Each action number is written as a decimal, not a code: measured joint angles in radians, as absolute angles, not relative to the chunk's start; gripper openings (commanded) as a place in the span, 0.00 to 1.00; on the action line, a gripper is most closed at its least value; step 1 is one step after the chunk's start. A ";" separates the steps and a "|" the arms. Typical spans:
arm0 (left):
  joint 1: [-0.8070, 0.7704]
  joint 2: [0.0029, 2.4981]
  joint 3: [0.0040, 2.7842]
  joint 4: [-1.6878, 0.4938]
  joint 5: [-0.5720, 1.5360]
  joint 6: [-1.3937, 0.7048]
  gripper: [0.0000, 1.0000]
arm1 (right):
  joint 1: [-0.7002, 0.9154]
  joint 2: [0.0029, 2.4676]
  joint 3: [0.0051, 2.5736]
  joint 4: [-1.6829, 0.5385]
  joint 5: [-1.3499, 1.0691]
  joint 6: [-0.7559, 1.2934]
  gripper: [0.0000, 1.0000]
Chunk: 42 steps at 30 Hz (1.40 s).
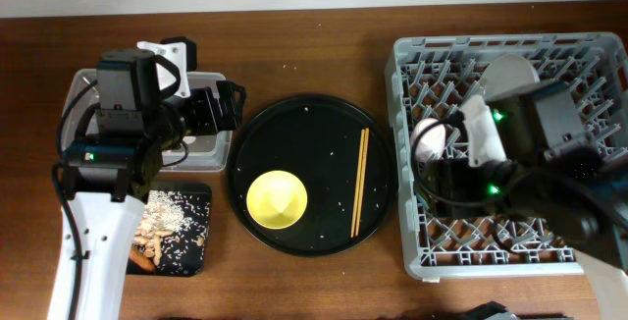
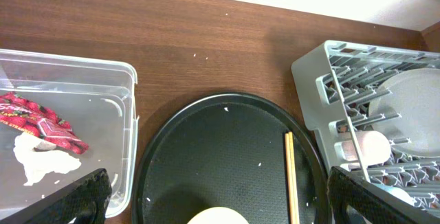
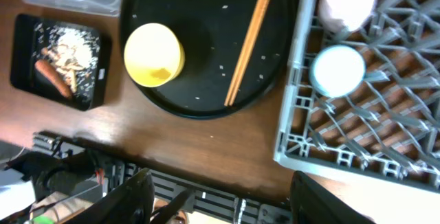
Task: Sort waste into correct bins and load items into the dishwasher rack
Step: 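Reach the right gripper to the chopsticks on the round tray and grasp one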
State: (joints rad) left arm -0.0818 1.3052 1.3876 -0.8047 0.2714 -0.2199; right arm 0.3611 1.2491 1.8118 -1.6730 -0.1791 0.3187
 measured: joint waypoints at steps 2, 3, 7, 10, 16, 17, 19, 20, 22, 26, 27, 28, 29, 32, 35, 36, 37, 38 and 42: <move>-0.082 1.305 1.388 -0.805 0.271 -0.220 0.99 | 0.361 1.242 1.787 -1.668 -0.153 0.341 0.99; -0.082 1.305 1.388 -0.804 0.271 -0.220 1.00 | 0.361 1.243 1.762 -1.650 -0.150 0.339 0.98; -0.082 1.305 1.388 -0.804 0.271 -0.220 0.99 | 0.361 1.304 1.521 -1.475 -0.228 0.345 0.49; -0.082 1.305 1.388 -0.805 0.271 -0.220 0.99 | 0.363 1.398 1.336 -1.266 -0.317 0.397 0.29; -0.082 1.305 1.388 -0.805 0.271 -0.220 0.99 | 0.464 1.617 1.277 -0.925 -0.232 0.495 0.22; -0.082 1.305 1.388 -0.805 0.271 -0.220 0.99 | 0.480 1.647 1.277 -0.892 -0.191 0.508 0.21; -0.082 1.305 1.388 -0.804 0.271 -0.220 0.99 | 0.519 1.734 1.277 -0.841 -0.082 0.544 0.21; -0.082 1.305 1.388 -0.805 0.271 -0.220 0.99 | 0.528 1.758 1.275 -0.819 -0.039 0.558 0.21; -0.082 1.305 1.388 -0.805 0.271 -0.220 0.99 | 0.531 1.805 1.275 -0.780 0.037 0.596 0.21; -0.082 1.305 1.388 -0.805 0.271 -0.220 0.99 | 0.531 1.880 1.275 -0.746 0.091 0.640 0.24; -0.082 1.305 1.388 -0.805 0.271 -0.220 0.99 | 0.531 1.898 1.275 -0.746 0.097 0.647 0.24; -0.082 1.305 1.388 -0.805 0.271 -0.220 0.99 | 0.531 1.905 1.275 -0.746 0.099 0.652 0.24; -0.082 1.305 1.388 -0.805 0.271 -0.220 0.99 | 0.531 1.909 1.275 -0.745 0.102 0.651 0.24; -0.082 1.305 1.388 -0.805 0.271 -0.220 0.99 | 0.531 1.917 1.275 -0.735 0.108 0.654 0.24; -0.082 1.305 1.388 -0.805 0.271 -0.220 0.99 | 0.531 1.917 1.265 -0.707 0.107 0.678 0.26; -0.082 1.305 1.388 -0.805 0.271 -0.220 0.99 | 0.531 1.917 1.259 -0.704 0.107 0.682 0.27; -0.082 1.305 1.388 -0.805 0.271 -0.220 0.99 | 0.531 1.918 1.254 -0.705 0.107 0.685 0.28; -0.082 1.305 1.388 -0.805 0.271 -0.220 0.99 | 0.531 1.918 1.253 -0.705 0.107 0.684 0.28; -0.082 1.305 1.388 -0.805 0.271 -0.220 0.99 | 0.531 1.918 1.239 -0.690 0.100 0.685 0.28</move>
